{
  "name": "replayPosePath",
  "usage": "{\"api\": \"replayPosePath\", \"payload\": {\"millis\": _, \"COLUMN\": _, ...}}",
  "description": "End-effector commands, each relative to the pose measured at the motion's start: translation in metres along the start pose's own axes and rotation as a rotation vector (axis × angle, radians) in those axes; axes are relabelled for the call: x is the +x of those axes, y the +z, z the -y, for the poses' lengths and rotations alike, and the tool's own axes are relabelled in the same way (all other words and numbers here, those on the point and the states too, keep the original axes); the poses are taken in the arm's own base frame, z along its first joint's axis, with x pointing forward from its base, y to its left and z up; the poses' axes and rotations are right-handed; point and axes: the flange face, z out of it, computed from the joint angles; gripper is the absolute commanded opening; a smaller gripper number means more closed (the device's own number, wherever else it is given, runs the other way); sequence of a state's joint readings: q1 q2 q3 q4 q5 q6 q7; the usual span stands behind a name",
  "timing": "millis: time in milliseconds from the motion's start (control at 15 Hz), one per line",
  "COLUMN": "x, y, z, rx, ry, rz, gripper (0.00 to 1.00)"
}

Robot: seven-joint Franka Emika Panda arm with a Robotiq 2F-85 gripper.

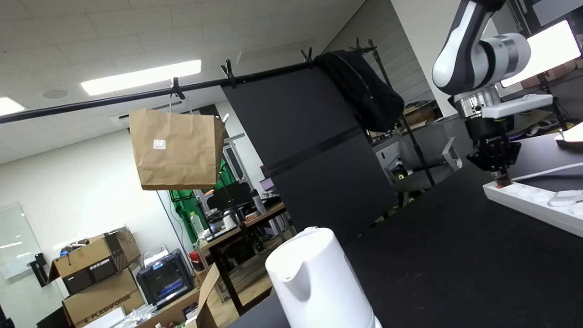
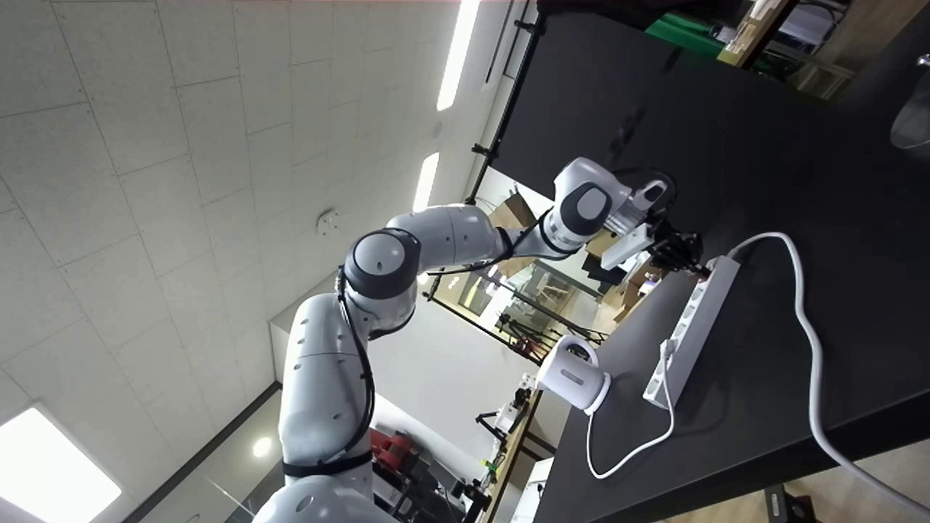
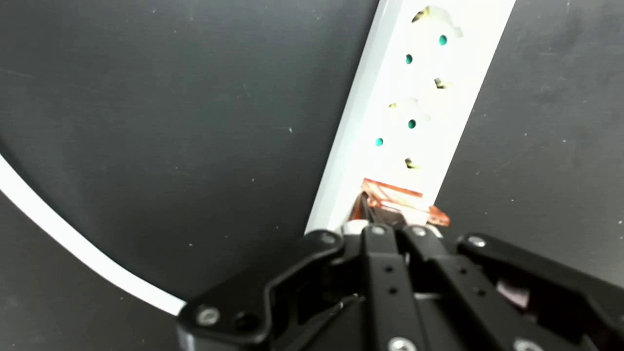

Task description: Close the switch of the extension cord

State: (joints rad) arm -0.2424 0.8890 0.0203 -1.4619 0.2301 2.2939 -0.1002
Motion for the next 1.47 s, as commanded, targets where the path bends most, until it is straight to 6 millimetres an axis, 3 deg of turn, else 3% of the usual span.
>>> {"api": "replayPosePath", "payload": {"millis": 0, "x": -0.002, "y": 0.052, "z": -0.036, "rx": 0.023, "ry": 0.049, "rz": 0.094, "gripper": 0.00}}
{"api": "replayPosePath", "payload": {"millis": 333, "x": 0.004, "y": 0.062, "z": -0.055, "rx": 0.067, "ry": 0.126, "rz": 0.173, "gripper": 0.00}}
{"api": "replayPosePath", "payload": {"millis": 667, "x": 0.014, "y": 0.052, "z": -0.056, "rx": 0.118, "ry": 0.133, "rz": 0.185, "gripper": 0.00}}
{"api": "replayPosePath", "payload": {"millis": 1067, "x": 0.024, "y": -0.006, "z": -0.017, "rx": 0.096, "ry": 0.042, "rz": 0.142, "gripper": 0.00}}
{"api": "replayPosePath", "payload": {"millis": 1400, "x": 0.024, "y": -0.031, "z": 0.022, "rx": 0.046, "ry": -0.053, "rz": 0.102, "gripper": 0.00}}
